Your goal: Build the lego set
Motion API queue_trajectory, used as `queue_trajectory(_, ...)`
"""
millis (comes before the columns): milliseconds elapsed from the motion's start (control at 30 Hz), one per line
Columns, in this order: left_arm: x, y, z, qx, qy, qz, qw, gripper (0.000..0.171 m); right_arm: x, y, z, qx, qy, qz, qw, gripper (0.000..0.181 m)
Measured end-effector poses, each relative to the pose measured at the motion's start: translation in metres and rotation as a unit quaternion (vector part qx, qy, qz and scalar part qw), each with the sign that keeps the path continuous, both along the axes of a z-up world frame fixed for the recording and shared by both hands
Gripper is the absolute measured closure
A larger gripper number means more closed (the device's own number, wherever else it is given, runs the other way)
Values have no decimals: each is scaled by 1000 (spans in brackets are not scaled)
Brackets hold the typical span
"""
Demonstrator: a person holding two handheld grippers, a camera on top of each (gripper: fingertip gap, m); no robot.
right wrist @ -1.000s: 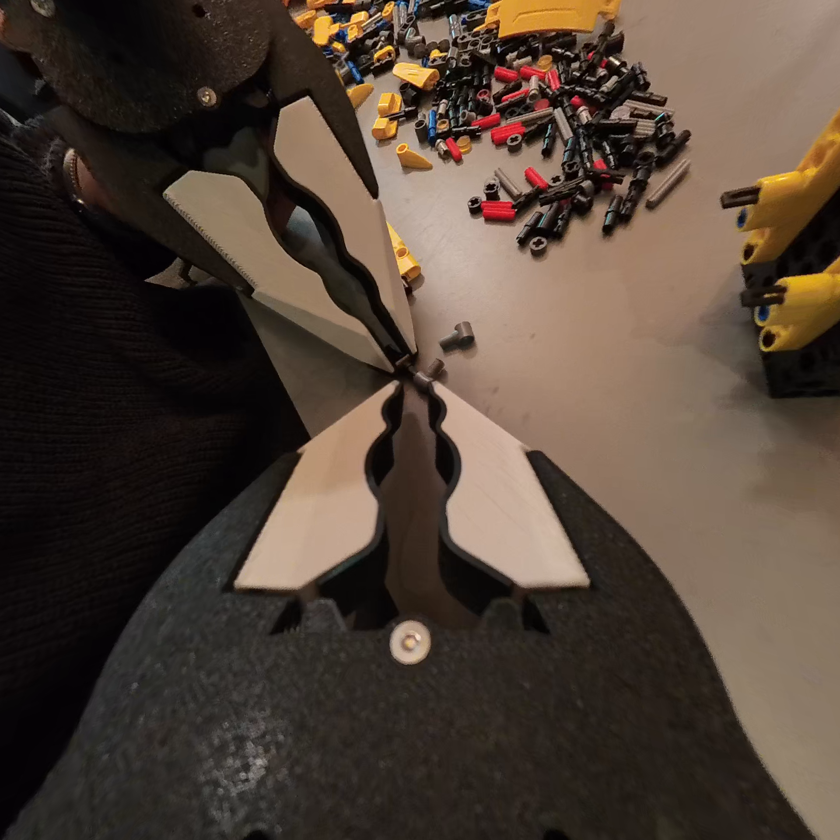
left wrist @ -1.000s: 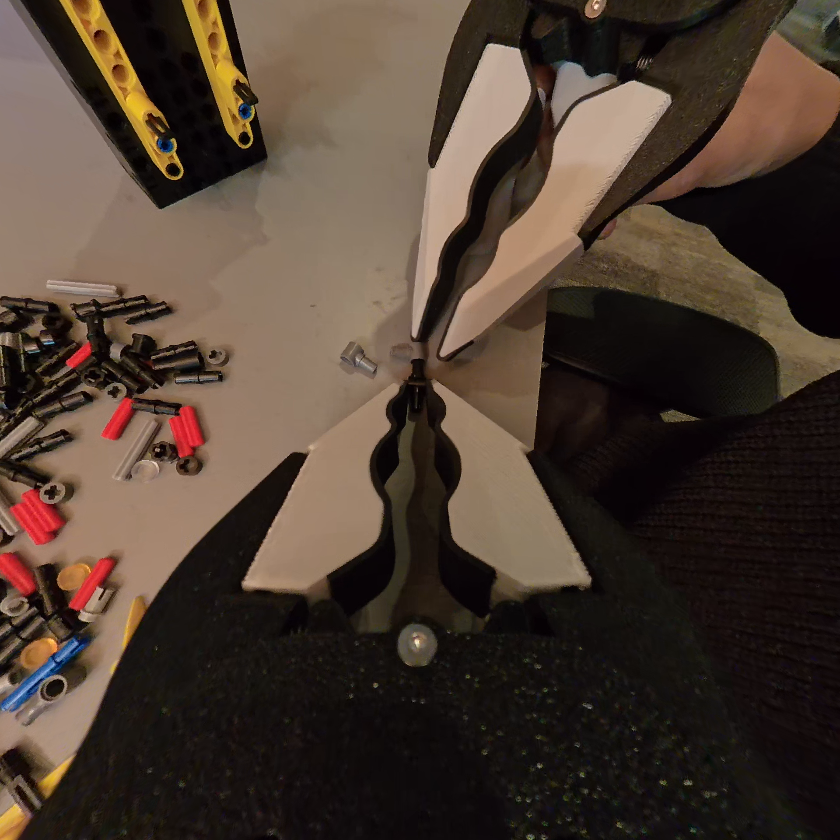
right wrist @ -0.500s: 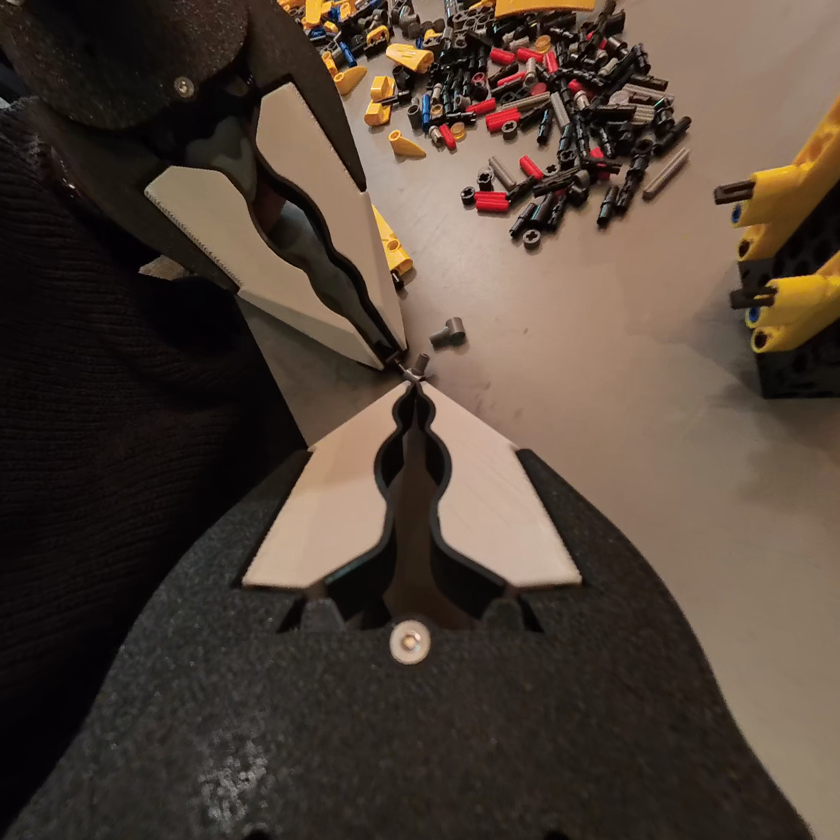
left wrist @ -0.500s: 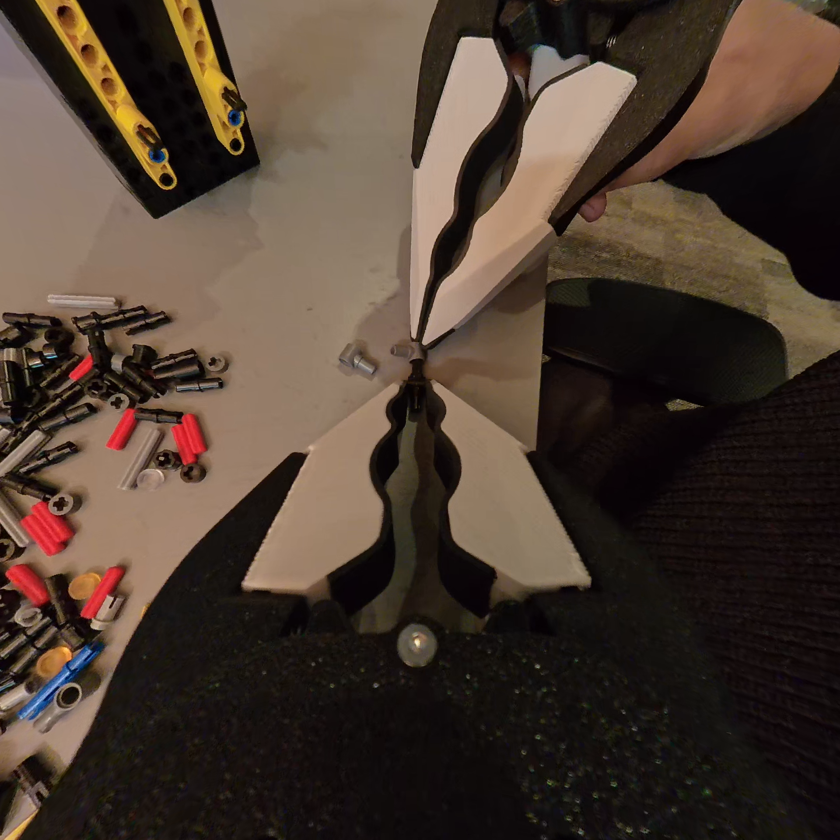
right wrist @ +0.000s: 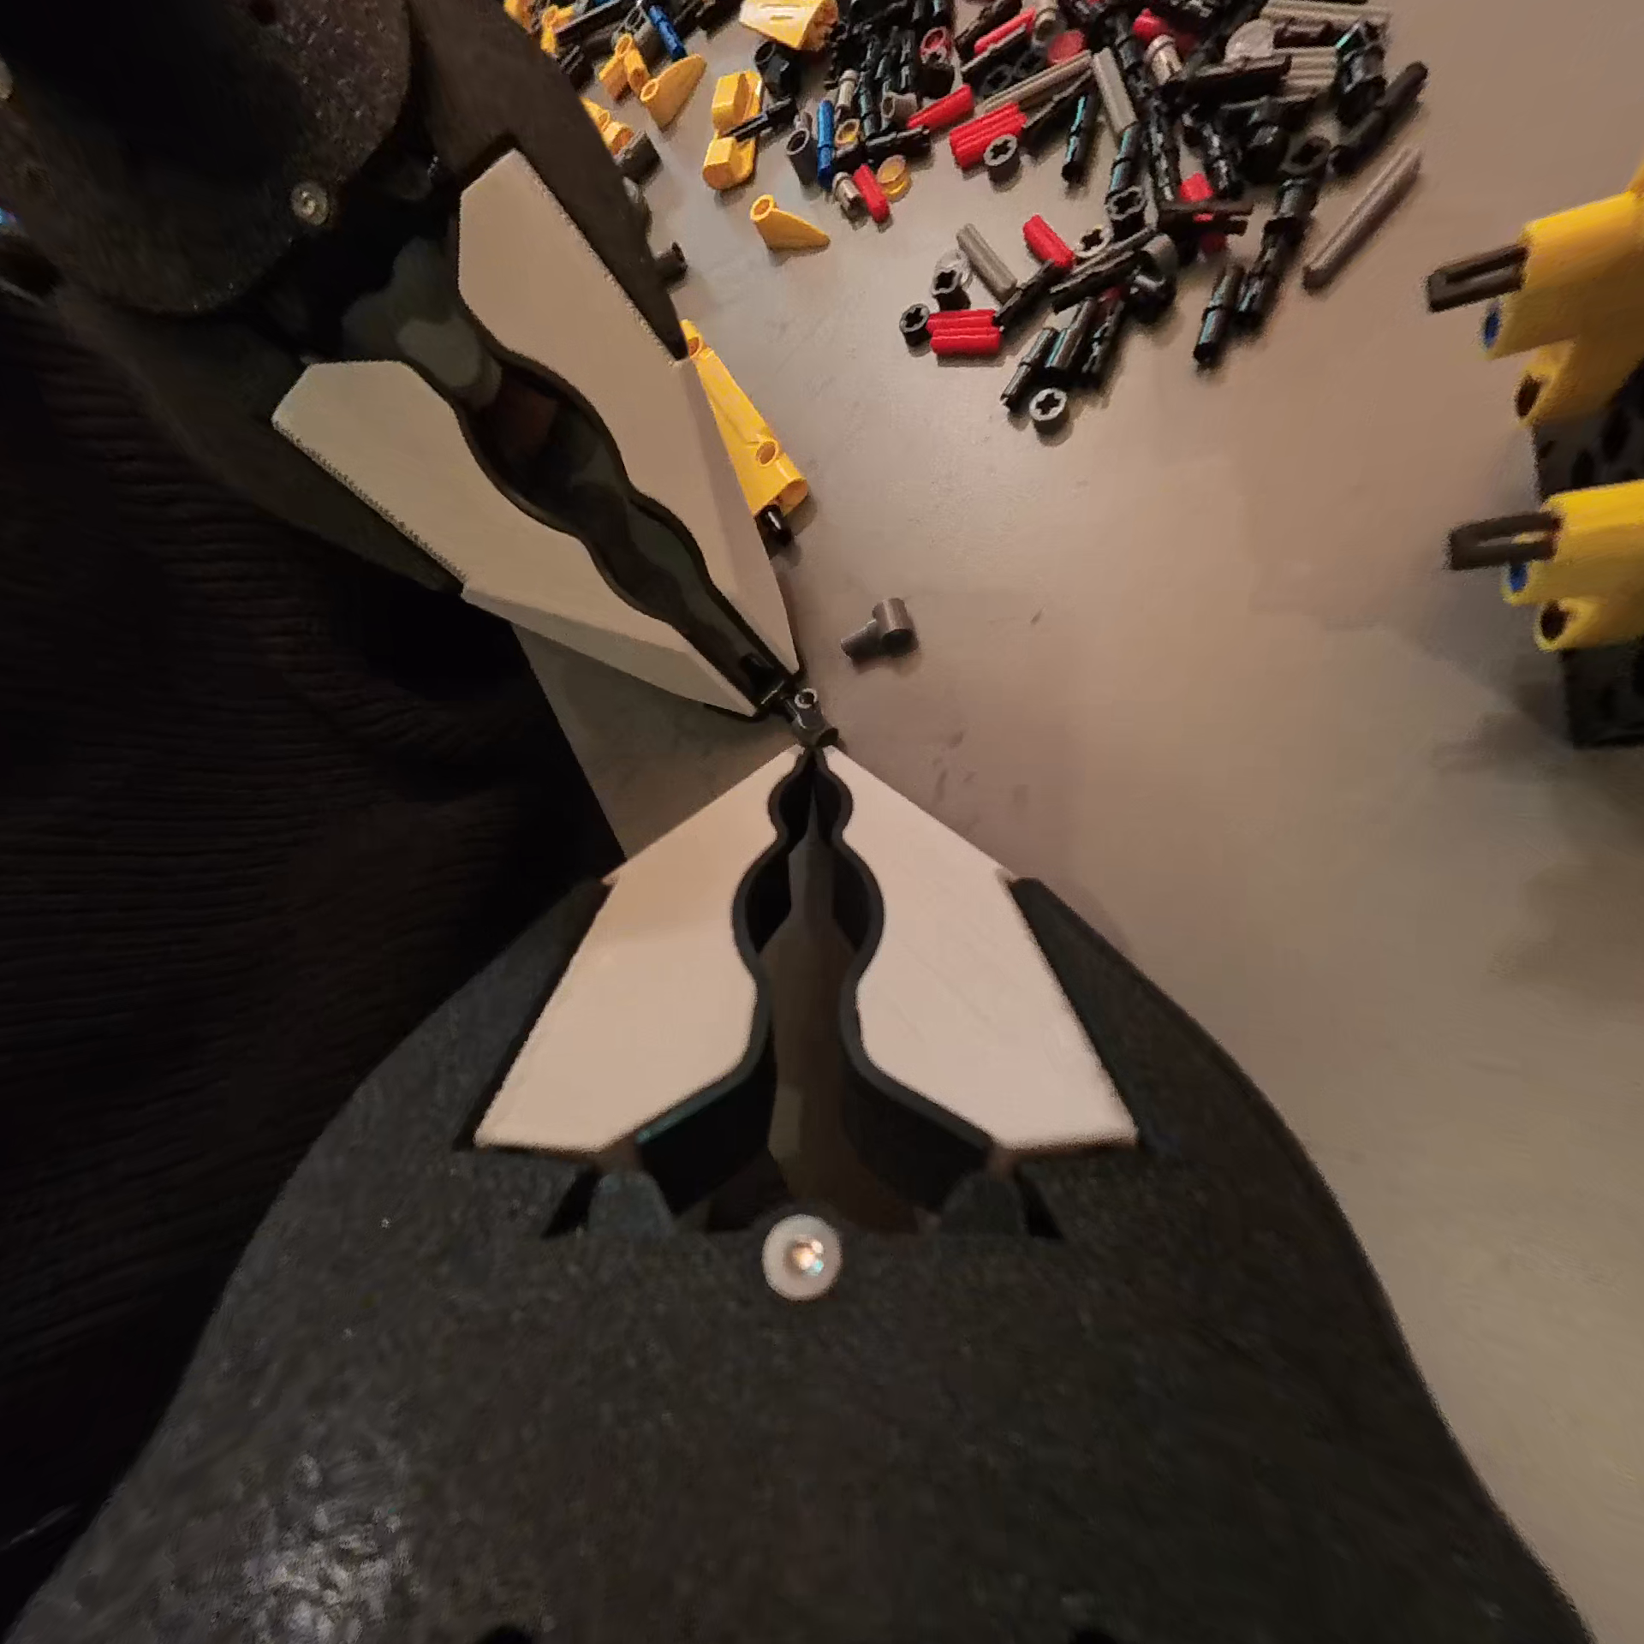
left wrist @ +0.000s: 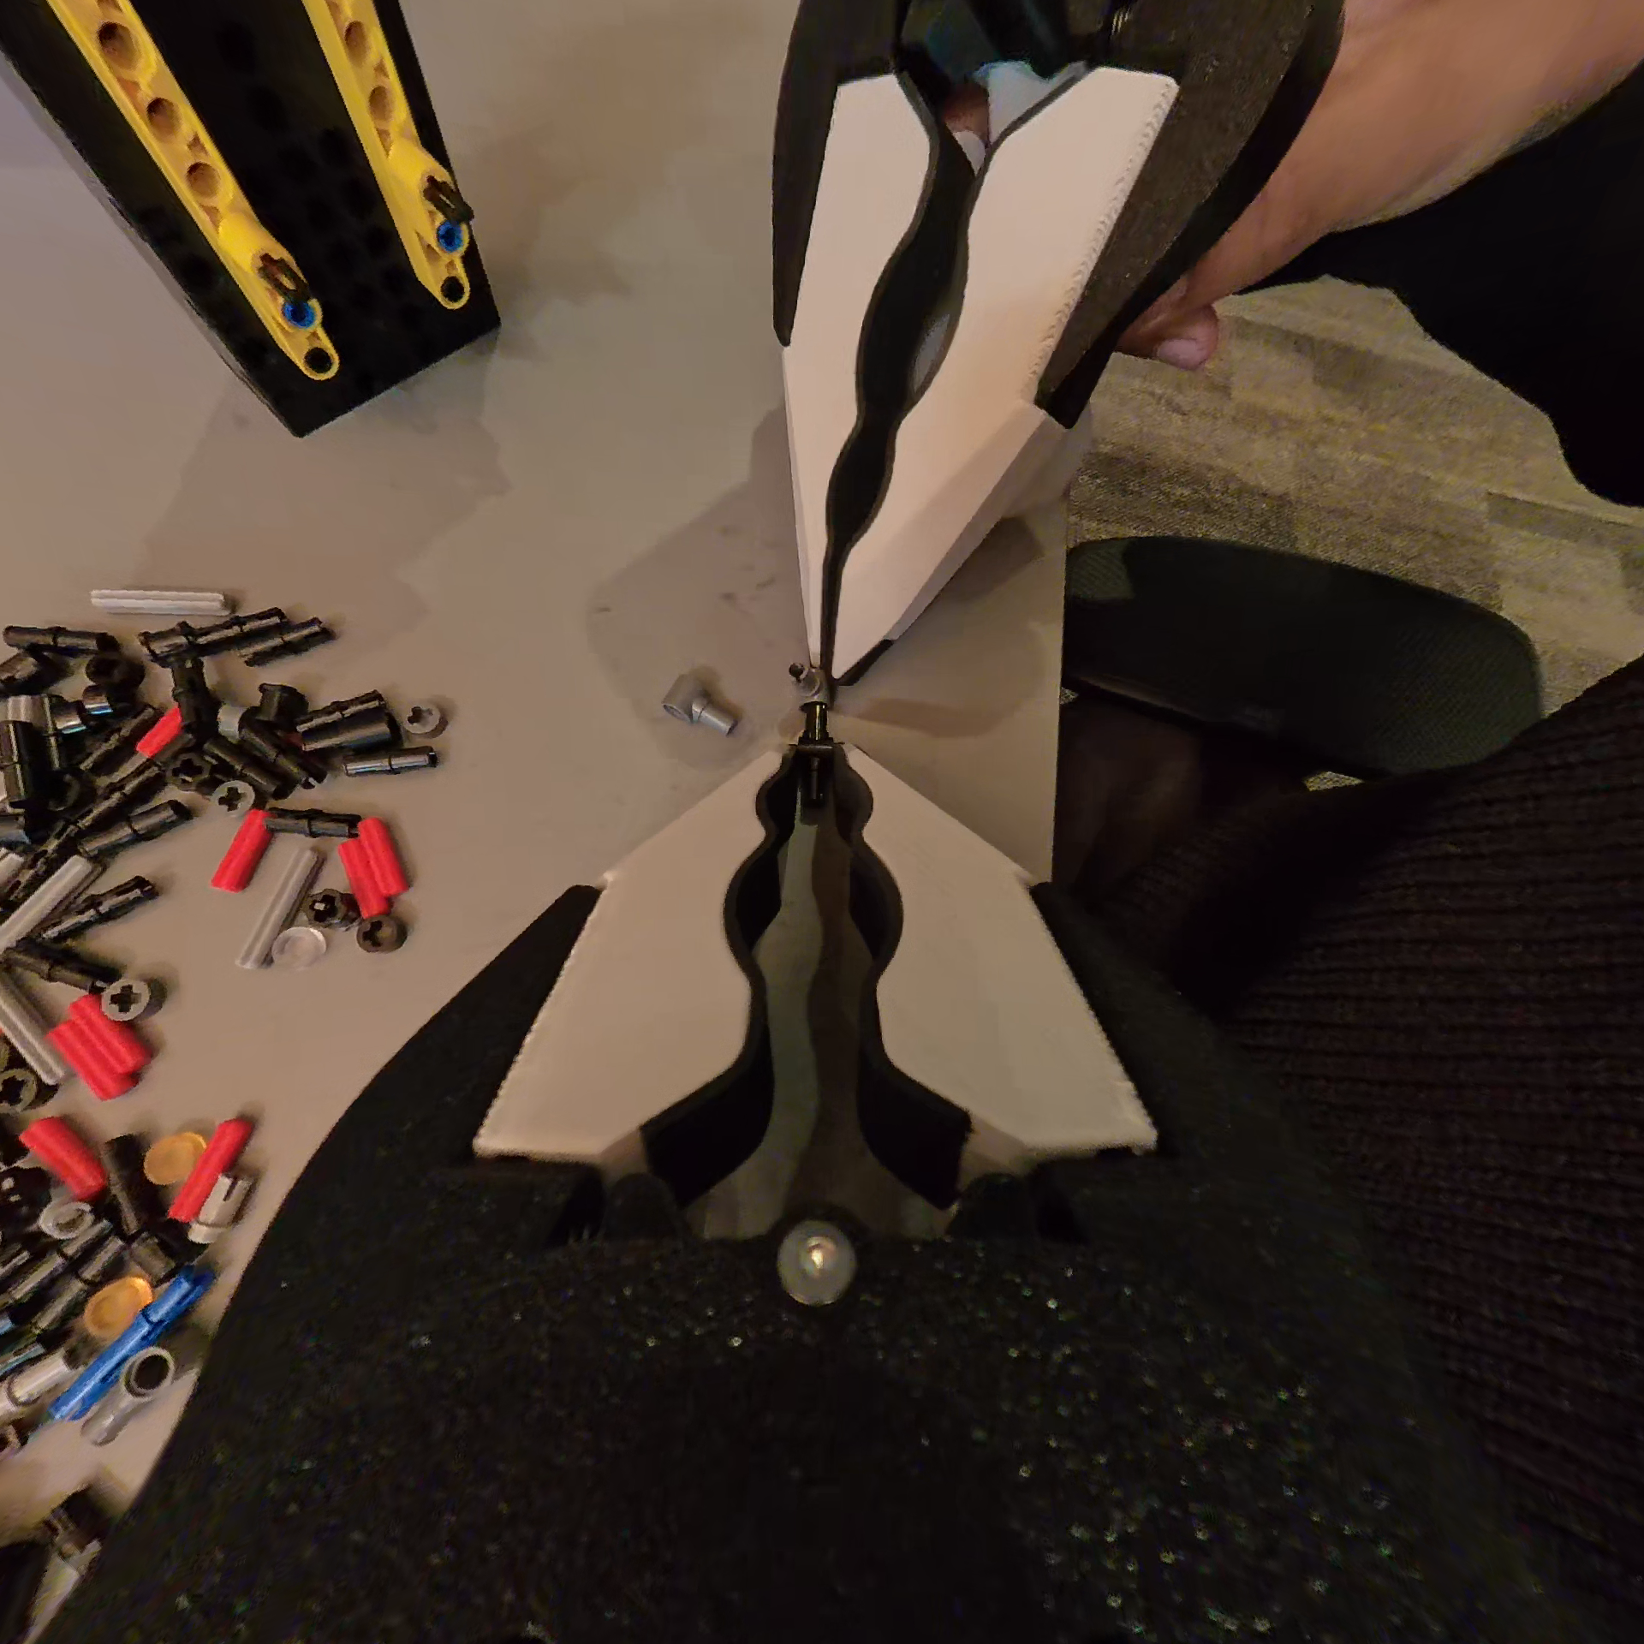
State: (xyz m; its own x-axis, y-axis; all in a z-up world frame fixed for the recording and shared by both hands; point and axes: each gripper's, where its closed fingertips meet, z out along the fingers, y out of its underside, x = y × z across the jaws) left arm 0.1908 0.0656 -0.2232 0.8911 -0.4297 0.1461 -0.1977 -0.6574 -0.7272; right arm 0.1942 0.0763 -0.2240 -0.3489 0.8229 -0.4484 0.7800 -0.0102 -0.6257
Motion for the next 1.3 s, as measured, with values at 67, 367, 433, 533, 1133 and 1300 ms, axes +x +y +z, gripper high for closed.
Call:
queue_trajectory(67, 0, 0, 0, 1, 1, -2, 1000, 165, 1, 0, 0, 10, 3, 9, 1000, 181)
queue_trajectory(367, 0, 0, 0, -1, -3, -2, 1000, 165, 6, 2, 0, 37, 6, 40, 998, 180)
queue_trajectory(433, 0, 0, 0, -1, -2, -3, 1000, 165, 5, 4, 0, 43, 11, 42, 998, 180)
queue_trajectory(533, 0, 0, 0, -1, -1, -4, 1000, 165, 0, 9, 1, 61, 34, 45, 997, 175)
queue_trajectory(1133, -3, -4, 1, -15, -31, 32, 999, 165, -10, -7, 6, -8, 35, 84, 996, 159)
queue_trajectory(1300, -3, -4, 1, -13, -29, 39, 999, 165, -8, -8, 6, -11, 33, 68, 997, 159)
